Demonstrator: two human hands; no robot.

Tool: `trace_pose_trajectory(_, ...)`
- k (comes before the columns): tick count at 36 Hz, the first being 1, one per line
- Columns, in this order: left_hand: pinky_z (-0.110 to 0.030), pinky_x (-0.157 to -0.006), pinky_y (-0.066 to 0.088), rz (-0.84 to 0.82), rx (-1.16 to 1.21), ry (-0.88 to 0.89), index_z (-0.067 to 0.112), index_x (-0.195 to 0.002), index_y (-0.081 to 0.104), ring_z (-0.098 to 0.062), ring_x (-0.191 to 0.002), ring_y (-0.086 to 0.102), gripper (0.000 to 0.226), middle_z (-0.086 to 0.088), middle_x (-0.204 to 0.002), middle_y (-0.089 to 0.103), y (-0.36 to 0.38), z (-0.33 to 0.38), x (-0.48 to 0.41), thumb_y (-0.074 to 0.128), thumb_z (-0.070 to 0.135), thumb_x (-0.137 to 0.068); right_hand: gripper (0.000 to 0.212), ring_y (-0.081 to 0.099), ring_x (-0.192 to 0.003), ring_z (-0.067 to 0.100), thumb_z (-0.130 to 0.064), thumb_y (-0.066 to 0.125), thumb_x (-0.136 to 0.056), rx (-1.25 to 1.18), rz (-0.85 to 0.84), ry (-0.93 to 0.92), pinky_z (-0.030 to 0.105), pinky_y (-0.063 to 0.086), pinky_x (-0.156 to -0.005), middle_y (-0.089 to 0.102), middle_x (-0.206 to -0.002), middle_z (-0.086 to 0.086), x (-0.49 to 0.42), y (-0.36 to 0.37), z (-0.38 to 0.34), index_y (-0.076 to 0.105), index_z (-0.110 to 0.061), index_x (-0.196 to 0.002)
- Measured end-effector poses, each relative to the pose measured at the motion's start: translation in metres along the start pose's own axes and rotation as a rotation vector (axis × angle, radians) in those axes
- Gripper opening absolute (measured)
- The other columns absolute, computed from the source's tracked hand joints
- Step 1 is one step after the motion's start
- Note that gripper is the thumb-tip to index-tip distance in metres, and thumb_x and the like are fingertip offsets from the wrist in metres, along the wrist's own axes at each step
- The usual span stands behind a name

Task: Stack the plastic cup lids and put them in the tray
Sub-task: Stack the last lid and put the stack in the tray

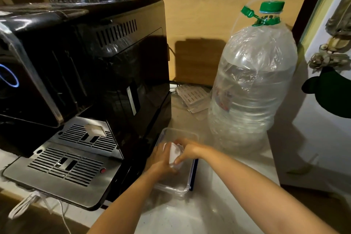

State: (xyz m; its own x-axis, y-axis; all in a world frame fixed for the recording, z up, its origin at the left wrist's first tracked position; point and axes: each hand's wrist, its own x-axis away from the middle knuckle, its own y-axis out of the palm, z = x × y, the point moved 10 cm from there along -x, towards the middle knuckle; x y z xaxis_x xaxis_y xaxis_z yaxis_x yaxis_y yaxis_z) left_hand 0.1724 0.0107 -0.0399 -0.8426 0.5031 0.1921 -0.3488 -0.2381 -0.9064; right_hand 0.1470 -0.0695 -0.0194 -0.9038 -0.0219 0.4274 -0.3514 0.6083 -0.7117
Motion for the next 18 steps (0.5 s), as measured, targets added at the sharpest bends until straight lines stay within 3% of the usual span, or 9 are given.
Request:
trace_pose_trajectory(2,-0.038,-0.099,0.039,-0.021,-0.067,0.017,0.024,-0.137,0.020,-0.024,-0.133,0.027,0.088,-0.004,-0.147,0.023,0.008,0.001,-0.004,0.070,0.042,-0.068,0.081,0.041,-0.131,0.028,-0.035,0.073,-0.074,0.086,-0.012,0.031,0.037,0.036,-0.108,0.042,-0.145,0.007,-0.005,0.004,0.007,0.031,-0.016,-0.140)
trace_pose_trajectory(5,-0.039,-0.102,0.038,-0.031,-0.123,0.023,0.022,-0.139,0.016,-0.026,-0.135,0.026,0.090,-0.006,-0.148,0.022,0.018,0.000,-0.009,0.069,0.043,-0.070,0.076,0.046,-0.126,0.031,-0.046,0.070,-0.073,0.275,0.006,0.050,0.038,0.038,-0.105,0.049,-0.139,0.011,-0.011,0.006,0.013,0.040,-0.014,-0.135)
trace_pose_trajectory(11,-0.040,-0.097,0.043,-0.061,-0.147,0.055,0.018,-0.138,0.018,-0.028,-0.132,0.029,0.088,-0.010,-0.144,0.026,0.035,-0.004,-0.015,0.066,0.048,-0.070,0.066,0.043,-0.125,0.031,-0.055,0.061,-0.076,0.510,-0.007,0.011,0.049,0.014,-0.113,0.055,-0.129,0.014,-0.021,0.017,0.016,0.050,-0.009,-0.122)
trace_pose_trajectory(18,-0.041,-0.101,0.040,-0.093,-0.199,0.066,0.015,-0.142,0.010,-0.030,-0.133,0.026,0.103,-0.011,-0.146,0.023,0.044,-0.004,-0.021,0.069,0.051,-0.066,0.067,0.045,-0.124,0.029,-0.057,0.060,-0.076,0.573,0.016,0.016,0.049,0.011,-0.113,0.057,-0.127,0.011,-0.026,0.021,0.018,0.047,-0.010,-0.122)
